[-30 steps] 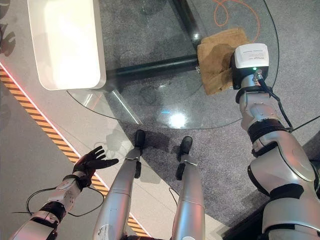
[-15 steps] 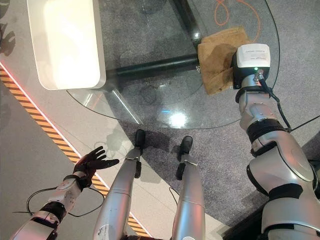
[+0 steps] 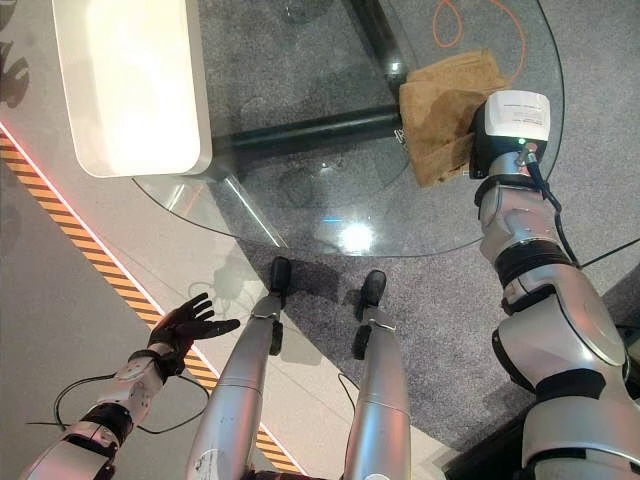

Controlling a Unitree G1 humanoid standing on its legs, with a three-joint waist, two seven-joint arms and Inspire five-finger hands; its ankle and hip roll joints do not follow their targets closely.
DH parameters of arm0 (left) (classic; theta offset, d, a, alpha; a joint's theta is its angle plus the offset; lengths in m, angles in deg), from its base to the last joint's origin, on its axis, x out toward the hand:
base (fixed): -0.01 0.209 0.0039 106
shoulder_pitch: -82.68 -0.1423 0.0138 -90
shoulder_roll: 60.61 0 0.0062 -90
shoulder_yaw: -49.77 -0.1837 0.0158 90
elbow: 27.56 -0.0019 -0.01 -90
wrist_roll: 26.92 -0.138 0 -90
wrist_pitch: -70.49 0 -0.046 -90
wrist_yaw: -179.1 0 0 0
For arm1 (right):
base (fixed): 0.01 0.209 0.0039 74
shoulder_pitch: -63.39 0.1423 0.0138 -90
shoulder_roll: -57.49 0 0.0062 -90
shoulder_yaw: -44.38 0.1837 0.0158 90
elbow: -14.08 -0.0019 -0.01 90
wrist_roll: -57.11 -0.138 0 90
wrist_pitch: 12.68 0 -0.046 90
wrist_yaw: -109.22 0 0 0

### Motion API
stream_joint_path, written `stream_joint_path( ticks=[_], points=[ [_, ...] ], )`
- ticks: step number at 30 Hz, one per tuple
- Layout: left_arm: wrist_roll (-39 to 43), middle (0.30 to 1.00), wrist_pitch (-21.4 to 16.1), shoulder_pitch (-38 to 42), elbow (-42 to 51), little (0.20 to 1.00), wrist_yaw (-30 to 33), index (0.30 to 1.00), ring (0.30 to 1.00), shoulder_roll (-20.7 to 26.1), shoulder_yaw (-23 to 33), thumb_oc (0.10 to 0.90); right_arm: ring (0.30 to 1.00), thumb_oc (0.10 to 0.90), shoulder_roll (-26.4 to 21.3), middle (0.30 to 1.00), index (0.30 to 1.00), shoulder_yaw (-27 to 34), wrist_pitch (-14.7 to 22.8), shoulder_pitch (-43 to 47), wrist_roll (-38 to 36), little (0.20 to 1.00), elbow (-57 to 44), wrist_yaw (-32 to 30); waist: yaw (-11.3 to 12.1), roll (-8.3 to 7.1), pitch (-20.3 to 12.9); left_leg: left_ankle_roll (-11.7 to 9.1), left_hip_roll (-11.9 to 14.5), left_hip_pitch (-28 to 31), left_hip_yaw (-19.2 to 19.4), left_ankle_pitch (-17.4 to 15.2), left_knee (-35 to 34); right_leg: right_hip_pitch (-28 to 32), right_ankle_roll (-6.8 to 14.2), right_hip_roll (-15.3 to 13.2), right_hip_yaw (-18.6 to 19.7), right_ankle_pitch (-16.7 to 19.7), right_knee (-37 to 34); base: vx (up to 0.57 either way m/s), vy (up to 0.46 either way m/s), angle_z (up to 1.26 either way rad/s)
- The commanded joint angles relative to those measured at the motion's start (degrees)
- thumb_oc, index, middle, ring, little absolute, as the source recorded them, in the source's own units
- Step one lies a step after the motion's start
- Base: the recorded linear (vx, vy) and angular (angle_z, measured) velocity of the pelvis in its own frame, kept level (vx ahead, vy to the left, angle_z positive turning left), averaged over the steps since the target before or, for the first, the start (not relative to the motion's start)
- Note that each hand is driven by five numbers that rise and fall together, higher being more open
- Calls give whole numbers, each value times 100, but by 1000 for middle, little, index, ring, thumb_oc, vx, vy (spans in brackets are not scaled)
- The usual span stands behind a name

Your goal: Wipe the table with a cloth and put it in the basket.

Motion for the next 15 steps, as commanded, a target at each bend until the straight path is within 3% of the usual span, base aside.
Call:
stream_joint_path(
  ticks=[1,15],
  points=[
    [210,900,-108,-219,-85,900,93,900,900,60,101,800,900,800,-478,900,900,140,-299,108,-154,900,298,-355,-119,239,-134,455,-339,78,345,-117,-35,-1,-82,287,-571,49,-78,0,0,0],
    [245,900,-107,-156,-132,900,80,900,900,80,83,800,900,800,-416,900,900,289,-470,118,-533,900,392,-579,-126,227,-134,465,-341,97,337,-116,-56,19,-82,314,-567,61,-101,0,0,0]
  ],
)
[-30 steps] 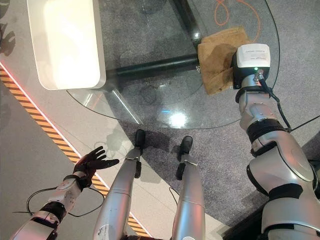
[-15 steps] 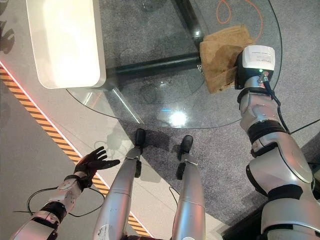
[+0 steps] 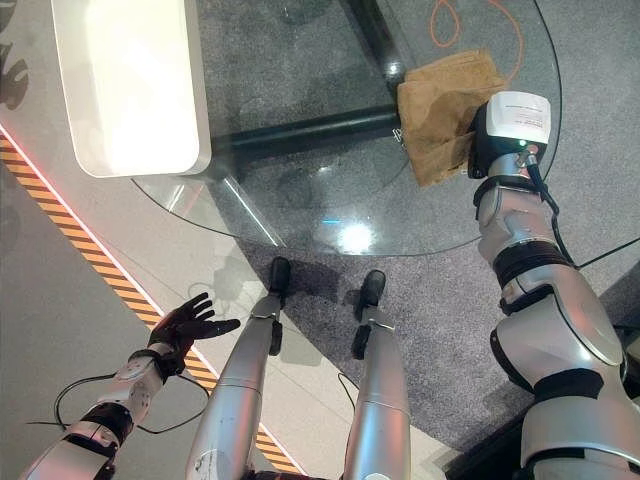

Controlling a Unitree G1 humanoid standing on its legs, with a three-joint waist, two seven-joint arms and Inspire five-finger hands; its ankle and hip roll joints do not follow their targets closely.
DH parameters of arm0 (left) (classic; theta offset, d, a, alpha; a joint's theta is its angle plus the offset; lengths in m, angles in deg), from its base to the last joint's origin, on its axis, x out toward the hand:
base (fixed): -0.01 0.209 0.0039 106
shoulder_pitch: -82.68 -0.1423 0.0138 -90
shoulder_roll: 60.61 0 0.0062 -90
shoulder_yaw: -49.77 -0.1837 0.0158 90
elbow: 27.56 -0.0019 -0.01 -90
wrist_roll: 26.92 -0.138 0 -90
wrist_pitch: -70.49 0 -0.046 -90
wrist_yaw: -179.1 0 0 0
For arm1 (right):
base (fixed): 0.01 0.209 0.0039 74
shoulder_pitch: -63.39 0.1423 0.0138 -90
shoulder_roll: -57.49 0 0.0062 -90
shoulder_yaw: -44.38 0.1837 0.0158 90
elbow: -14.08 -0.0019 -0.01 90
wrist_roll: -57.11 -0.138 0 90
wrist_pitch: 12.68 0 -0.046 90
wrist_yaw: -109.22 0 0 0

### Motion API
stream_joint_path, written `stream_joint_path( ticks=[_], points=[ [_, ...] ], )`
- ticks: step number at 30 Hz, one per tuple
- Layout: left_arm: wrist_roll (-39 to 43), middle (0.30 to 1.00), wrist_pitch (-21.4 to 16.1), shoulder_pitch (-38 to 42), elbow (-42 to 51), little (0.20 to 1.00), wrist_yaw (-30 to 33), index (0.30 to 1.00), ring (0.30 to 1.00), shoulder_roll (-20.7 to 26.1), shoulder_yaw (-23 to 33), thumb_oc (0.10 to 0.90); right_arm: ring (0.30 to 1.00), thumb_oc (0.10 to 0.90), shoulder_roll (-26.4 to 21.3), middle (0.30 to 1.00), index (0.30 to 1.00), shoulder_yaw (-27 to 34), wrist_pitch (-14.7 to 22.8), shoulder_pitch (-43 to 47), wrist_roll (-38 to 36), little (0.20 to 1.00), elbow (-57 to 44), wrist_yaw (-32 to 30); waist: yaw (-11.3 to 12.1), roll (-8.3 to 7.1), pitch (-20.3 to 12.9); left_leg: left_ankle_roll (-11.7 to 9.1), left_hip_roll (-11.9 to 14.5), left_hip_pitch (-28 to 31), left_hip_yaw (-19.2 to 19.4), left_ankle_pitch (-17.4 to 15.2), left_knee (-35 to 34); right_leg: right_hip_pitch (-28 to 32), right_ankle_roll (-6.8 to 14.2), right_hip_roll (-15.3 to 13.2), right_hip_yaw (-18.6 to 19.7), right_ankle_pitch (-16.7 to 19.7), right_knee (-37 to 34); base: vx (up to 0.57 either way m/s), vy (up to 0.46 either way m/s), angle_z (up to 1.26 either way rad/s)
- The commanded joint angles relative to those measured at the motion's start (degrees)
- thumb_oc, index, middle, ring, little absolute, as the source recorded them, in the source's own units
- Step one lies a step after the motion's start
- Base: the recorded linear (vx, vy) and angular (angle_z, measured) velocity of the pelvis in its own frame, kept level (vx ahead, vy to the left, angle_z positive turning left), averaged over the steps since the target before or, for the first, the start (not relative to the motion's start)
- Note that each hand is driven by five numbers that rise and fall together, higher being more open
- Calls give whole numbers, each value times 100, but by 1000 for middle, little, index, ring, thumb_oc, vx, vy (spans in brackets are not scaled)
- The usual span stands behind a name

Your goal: Wipe the table with a cloth and put it in the basket.

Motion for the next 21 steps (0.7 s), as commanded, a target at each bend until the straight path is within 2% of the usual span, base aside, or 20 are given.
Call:
stream_joint_path(
  ticks=[1,11,12,21],
  points=[
    [248,900,-110,-160,-126,900,94,900,900,77,83,800,900,800,-552,900,900,121,-422,133,-181,900,281,-402,-113,225,-134,465,-342,97,340,-114,-63,14,-81,316,-567,58,-98,0,0,0],
    [230,900,-149,-165,-184,900,72,900,900,30,89,800,900,800,-502,900,900,163,-413,143,-278,900,290,-436,-117,231,-134,468,-343,108,344,-129,-41,22,-91,315,-560,50,-86,0,0,0],
    [274,900,-161,-176,-151,900,83,900,900,25,77,800,900,800,-519,900,900,171,-323,149,-450,900,255,-533,-119,238,-134,463,-342,105,342,-119,-59,19,-94,327,-556,46,-90,0,0,0],
    [287,900,-194,-324,-14,900,148,900,900,13,162,800,900,800,-696,900,900,387,-175,-106,-585,900,-592,-619,-196,167,-134,446,-323,102,369,-117,-98,18,-82,366,-545,41,-125,0,0,0]
  ],
)
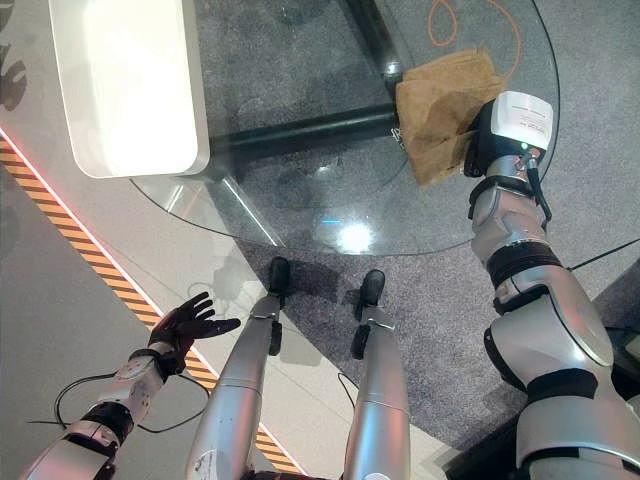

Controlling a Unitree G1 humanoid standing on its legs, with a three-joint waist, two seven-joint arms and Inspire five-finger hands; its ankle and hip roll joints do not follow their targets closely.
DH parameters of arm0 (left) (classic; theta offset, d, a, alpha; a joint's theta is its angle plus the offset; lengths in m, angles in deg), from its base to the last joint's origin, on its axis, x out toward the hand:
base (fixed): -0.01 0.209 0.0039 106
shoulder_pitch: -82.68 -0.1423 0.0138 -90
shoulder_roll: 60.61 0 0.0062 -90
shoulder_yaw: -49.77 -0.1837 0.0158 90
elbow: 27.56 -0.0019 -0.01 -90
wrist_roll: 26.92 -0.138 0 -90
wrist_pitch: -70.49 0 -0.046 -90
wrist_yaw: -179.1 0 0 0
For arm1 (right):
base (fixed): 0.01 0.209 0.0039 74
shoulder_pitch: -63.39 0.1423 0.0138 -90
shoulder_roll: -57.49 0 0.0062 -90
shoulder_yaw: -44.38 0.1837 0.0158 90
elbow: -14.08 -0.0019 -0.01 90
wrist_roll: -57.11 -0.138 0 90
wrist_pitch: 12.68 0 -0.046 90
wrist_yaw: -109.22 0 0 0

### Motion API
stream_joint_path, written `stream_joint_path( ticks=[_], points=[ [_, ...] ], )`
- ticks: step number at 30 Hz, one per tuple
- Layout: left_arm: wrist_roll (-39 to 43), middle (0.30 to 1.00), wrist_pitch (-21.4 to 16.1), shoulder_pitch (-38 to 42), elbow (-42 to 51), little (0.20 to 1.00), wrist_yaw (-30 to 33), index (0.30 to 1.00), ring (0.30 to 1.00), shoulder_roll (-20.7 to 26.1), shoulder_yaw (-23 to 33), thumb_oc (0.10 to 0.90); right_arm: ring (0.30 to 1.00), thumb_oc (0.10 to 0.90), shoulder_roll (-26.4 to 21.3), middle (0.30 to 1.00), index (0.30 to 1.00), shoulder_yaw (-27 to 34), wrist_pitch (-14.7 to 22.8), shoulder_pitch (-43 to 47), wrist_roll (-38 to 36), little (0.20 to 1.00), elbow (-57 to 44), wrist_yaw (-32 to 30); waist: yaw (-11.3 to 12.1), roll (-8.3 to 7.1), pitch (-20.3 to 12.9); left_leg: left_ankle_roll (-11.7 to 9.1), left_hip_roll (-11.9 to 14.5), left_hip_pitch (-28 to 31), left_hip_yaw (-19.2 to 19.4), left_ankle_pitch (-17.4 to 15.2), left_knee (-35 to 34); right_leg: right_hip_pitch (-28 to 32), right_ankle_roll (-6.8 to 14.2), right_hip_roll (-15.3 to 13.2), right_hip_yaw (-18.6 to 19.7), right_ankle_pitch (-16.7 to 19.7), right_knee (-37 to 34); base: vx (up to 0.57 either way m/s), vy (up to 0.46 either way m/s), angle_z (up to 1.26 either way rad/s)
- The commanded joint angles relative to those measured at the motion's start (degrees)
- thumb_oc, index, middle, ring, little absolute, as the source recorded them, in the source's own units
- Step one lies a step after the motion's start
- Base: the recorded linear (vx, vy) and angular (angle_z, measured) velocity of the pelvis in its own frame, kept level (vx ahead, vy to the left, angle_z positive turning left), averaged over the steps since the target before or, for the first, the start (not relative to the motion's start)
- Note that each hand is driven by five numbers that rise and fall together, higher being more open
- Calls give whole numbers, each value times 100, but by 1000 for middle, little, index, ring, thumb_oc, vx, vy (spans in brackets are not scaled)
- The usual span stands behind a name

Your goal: Wipe the table with a cloth and put it in the basket.

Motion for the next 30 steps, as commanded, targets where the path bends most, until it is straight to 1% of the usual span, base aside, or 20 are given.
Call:
stream_joint_path(
  ticks=[1,7,14,16,24,30],
  points=[
    [280,900,-185,-345,-23,900,135,900,900,17,179,800,900,800,-726,900,900,172,-88,32,-211,900,-292,-448,-138,164,-134,443,-324,116,371,-113,-91,19,-90,355,-547,30,-49,0,0,0],
    [326,900,-239,-494,48,900,131,900,900,62,295,800,900,800,-924,900,900,296,-301,-370,-251,900,-1208,-433,-250,78,-134,436,-284,116,422,-124,-118,15,-92,420,-507,18,-86,0,0,0],
    [321,900,-283,-578,114,900,158,900,900,65,391,800,900,800,-1067,900,900,570,-388,-757,-135,900,-1950,-366,-351,-15,-134,431,-256,119,459,-144,-123,37,-86,466,-473,20,-152,-4,1,-1],
    [332,900,-294,-595,112,900,144,900,900,66,414,800,900,800,-1099,900,900,611,-362,-812,-130,900,-2035,-359,-367,-24,-134,431,-247,129,466,-149,-128,42,-85,471,-464,19,-157,0,0,0],
    [292,900,-325,-677,155,900,159,900,900,44,507,800,900,800,-1144,900,900,882,-465,-1099,-18,900,-2484,-351,-413,-69,-134,424,-225,142,492,-152,-146,72,-73,502,-445,12,-196,-2,1,-2],
    [277,900,-361,-688,135,900,174,900,900,20,519,800,900,800,-1137,900,900,974,-519,-1194,33,900,-2545,-407,-432,-74,-134,424,-228,125,490,-162,-138,50,-70,510,-426,14,-195,0,0,0]
  ],
)
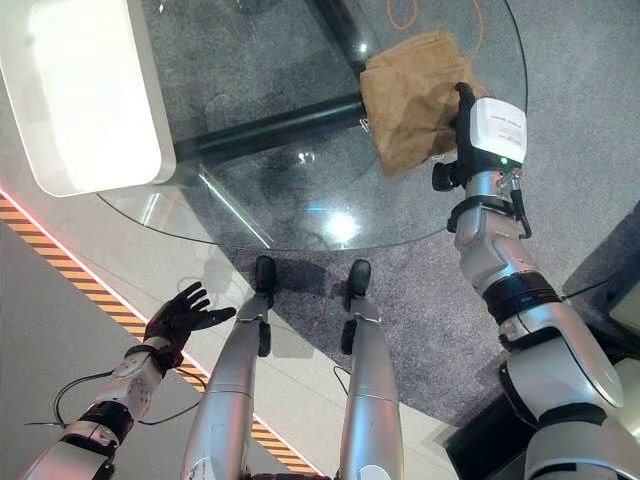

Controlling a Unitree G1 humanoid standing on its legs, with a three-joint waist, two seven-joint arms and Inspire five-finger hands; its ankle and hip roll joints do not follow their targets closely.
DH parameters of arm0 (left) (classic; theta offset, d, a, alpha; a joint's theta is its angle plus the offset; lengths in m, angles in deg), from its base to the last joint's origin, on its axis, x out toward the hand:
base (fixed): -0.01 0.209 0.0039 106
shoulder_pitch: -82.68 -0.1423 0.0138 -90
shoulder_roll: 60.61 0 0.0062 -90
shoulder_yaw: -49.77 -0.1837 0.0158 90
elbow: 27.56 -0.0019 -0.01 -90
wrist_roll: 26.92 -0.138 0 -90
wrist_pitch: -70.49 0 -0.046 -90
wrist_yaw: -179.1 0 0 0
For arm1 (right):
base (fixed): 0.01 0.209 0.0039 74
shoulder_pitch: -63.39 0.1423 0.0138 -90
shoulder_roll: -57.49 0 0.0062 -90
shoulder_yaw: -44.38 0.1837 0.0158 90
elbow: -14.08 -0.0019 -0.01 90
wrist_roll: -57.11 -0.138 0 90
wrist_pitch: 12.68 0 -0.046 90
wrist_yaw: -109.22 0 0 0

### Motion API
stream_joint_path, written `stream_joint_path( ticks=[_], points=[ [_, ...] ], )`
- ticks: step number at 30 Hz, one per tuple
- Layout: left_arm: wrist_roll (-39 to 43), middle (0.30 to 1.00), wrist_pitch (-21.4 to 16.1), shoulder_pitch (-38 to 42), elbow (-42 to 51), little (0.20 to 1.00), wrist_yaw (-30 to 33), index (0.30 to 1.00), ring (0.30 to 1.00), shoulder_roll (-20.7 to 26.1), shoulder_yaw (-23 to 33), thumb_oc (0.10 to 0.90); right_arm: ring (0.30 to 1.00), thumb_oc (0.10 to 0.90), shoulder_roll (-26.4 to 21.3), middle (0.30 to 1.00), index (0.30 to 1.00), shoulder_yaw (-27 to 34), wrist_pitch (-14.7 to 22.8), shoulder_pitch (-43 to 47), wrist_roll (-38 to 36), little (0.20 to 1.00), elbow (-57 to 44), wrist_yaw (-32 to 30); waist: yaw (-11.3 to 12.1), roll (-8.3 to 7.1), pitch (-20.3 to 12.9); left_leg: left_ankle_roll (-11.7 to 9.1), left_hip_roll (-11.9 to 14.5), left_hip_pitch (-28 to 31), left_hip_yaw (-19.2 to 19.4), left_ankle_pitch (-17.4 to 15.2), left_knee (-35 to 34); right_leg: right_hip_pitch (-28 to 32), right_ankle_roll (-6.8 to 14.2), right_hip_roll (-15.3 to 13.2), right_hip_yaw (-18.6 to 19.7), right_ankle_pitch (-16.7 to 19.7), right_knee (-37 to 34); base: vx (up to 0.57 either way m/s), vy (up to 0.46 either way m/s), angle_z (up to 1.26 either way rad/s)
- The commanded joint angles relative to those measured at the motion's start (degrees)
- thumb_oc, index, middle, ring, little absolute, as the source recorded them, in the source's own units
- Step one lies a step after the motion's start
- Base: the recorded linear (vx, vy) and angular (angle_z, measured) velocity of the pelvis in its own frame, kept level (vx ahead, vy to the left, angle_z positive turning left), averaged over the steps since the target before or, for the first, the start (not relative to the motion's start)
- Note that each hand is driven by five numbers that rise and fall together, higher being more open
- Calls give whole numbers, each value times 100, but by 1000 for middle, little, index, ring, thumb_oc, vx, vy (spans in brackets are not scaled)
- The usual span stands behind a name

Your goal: Wipe the table with a cloth and put it in the basket.

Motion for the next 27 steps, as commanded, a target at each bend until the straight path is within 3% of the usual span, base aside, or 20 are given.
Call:
stream_joint_path(
  ticks=[1,27],
  points=[
    [94,900,-142,-639,-79,900,58,900,900,49,289,800,900,800,-831,900,900,343,-190,-8,181,900,-277,-314,4,23,-142,381,-283,173,416,-146,-52,54,-109,430,-472,-106,49,0,0,0],
    [105,900,-184,-693,-47,900,56,900,900,-8,289,800,900,800,-911,900,900,568,-281,-24,210,900,-530,-790,-15,39,-142,392,-300,117,412,-186,6,7,-133,451,-455,-161,113,0,0,0]
  ],
)
